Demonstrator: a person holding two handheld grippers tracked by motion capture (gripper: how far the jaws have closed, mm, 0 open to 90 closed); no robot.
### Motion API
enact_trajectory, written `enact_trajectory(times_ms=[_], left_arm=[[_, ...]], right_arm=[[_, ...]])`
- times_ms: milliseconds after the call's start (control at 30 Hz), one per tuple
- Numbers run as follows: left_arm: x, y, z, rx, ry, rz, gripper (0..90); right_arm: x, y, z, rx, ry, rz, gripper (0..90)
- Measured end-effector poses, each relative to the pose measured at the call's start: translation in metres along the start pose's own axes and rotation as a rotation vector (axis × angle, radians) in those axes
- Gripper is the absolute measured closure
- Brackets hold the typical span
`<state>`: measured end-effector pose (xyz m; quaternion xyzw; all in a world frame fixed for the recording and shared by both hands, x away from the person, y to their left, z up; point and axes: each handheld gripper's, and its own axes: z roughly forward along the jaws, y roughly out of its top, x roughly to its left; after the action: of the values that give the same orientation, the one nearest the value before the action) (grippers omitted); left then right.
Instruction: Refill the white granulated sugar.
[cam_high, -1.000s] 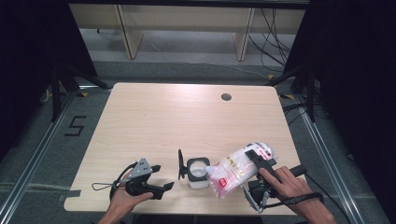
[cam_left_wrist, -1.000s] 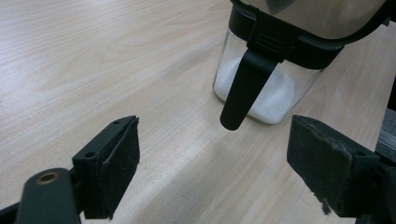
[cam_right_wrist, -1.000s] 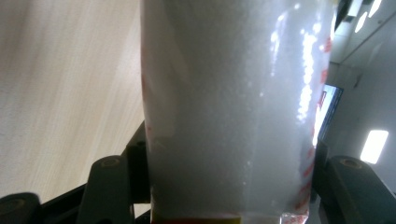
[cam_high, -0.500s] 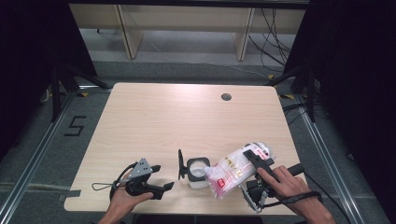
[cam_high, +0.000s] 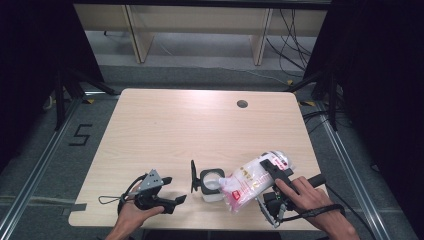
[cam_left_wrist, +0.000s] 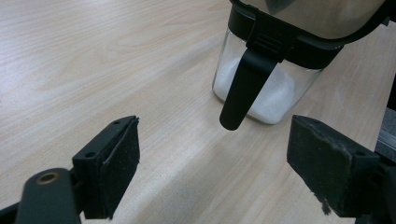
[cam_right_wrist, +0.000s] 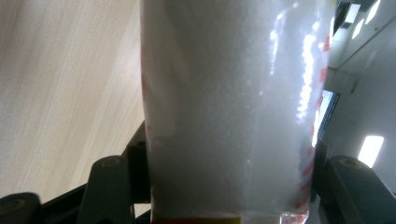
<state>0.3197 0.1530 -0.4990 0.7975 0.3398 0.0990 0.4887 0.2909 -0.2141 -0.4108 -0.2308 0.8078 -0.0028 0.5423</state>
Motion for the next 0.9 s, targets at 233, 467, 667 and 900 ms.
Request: enact_trajectory(times_ms=[233,467,667,900], left_arm=[[0.0013,0.0005,-0.0005,-0.001,-0.002,0.018,16.7],[0.0010,0.0006,-0.0007,0.000,-0.001,0.018,16.7],[0.0009,0.0005,-0.0006,0.000,0.003,0.018,16.7],[-0.0001,0.0000,0.0000,0.000,0.001,-0.006,16.7]], right_arm=[[-0.0001,0.0019,0.0024,-0.004,0.003,-0.006,42.3],[-0.0012,0.0015,0.0030,-0.011,-0.005,-0.032,42.4],[-0.0010,0.0017,0.0022,-0.003,0.004,-0.027,42.3],[-0.0003,0.0022,-0.0001,0.006,0.008,-0.016,42.4]])
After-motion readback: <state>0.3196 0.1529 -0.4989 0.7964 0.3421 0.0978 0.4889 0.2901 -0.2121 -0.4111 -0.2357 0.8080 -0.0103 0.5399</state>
